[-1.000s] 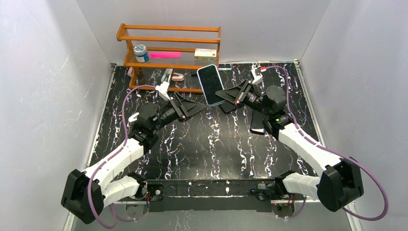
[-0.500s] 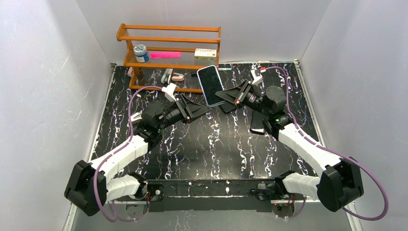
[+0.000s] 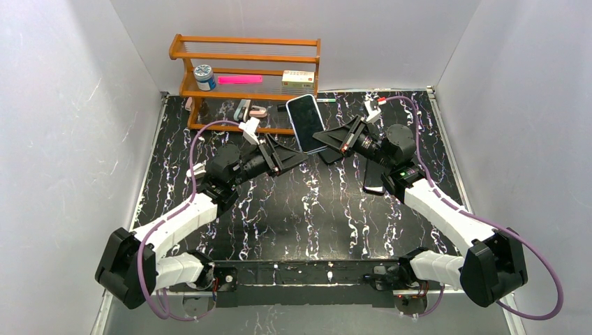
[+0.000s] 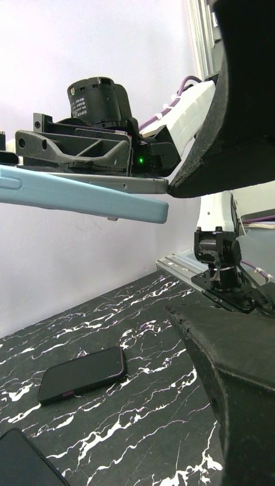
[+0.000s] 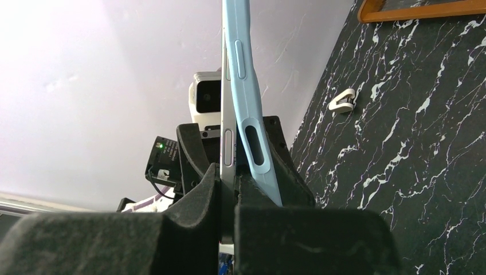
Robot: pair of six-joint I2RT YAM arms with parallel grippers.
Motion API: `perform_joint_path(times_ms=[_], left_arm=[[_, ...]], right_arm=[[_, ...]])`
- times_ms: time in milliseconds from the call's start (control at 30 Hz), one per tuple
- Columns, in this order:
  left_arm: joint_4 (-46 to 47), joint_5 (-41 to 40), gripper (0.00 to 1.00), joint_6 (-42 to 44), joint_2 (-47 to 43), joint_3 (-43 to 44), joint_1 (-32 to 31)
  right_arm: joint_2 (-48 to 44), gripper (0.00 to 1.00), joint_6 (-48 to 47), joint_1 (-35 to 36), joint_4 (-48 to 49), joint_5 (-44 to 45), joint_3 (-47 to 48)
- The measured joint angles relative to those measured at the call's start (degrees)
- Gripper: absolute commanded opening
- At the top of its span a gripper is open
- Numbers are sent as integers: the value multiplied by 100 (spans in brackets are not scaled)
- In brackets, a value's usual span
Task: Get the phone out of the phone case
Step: Remove the phone case from the phone.
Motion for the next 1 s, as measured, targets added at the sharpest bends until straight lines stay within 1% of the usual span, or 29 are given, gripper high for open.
perform_joint_path(times_ms=[433, 567, 700, 733, 833, 1000], left_arm=[[90, -26, 59, -15, 256, 42, -17], [195, -61, 54, -144, 271, 48, -22], [380, -142, 47, -328, 442, 164, -26], [439, -186, 44, -365, 498, 203, -26], [560, -295, 31, -455, 651, 317, -26], [719, -396, 2, -468, 765, 424, -31]], right_arm=[[0, 1, 83, -39, 85, -17, -105], [0, 1, 101, -42, 138, -15, -105], [0, 1, 114, -68, 195, -20, -105], [0, 1, 111, -70, 201, -22, -105], [0, 1, 96, -70, 179, -35, -105], [-13, 1, 20, -70, 9, -42, -107]])
